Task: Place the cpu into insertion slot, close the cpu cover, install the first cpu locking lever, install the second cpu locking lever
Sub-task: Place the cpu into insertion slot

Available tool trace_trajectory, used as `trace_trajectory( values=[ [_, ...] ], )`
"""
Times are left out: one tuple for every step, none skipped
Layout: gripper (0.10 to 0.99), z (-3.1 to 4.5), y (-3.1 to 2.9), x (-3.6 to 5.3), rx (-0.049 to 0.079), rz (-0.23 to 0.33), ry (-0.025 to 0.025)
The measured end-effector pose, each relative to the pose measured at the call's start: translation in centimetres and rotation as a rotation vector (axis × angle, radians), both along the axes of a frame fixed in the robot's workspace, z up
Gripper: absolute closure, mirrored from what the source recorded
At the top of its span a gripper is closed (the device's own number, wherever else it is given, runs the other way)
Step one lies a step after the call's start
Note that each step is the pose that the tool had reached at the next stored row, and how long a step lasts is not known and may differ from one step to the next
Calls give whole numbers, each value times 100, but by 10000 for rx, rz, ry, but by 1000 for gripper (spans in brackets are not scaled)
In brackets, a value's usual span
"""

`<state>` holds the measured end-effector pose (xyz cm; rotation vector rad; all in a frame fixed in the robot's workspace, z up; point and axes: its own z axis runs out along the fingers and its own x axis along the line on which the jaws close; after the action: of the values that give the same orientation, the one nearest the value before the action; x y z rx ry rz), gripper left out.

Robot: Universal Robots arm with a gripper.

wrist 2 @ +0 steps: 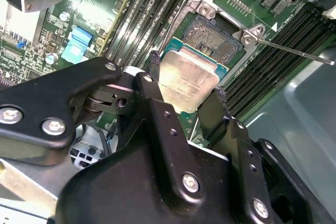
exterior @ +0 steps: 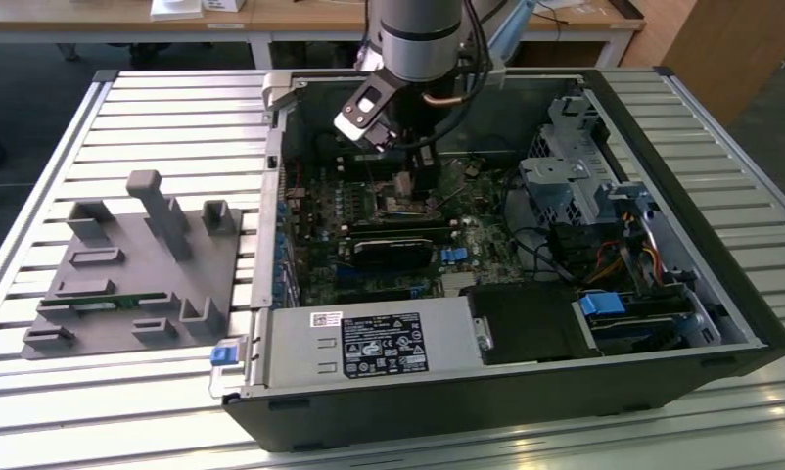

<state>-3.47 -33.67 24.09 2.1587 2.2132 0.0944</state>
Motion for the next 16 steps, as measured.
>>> trace_trajectory(
  values=[
    [549, -10, 2, 0, 0, 0, 0],
    [549, -19, 3, 0, 1, 1, 0],
    [549, -28, 5, 0, 0, 0, 0],
    [549, -38, 6, 0, 0, 0, 0],
    [549, -50, 6, 0, -1, 0, 0],
    [549, -62, 7, 0, 0, 0, 0],
    [549, -76, 8, -1, 0, 0, 0],
    [549, -91, 10, -1, -1, 0, 1],
    [549, -111, 15, -2, -6, -2, 0],
    [549, -126, 22, -1, -12, -2, 1],
    [549, -139, 30, -1, -14, -1, 0],
    [549, -148, 40, -1, -16, -1, 1],
    [549, -158, 52, -3, -15, -1, 0],
    [549, -167, 63, -8, -14, -2, 0],
    [549, -176, 71, -16, -14, -3, -1],
    [549, -186, 77, -25, -13, -4, -1]
  ],
)
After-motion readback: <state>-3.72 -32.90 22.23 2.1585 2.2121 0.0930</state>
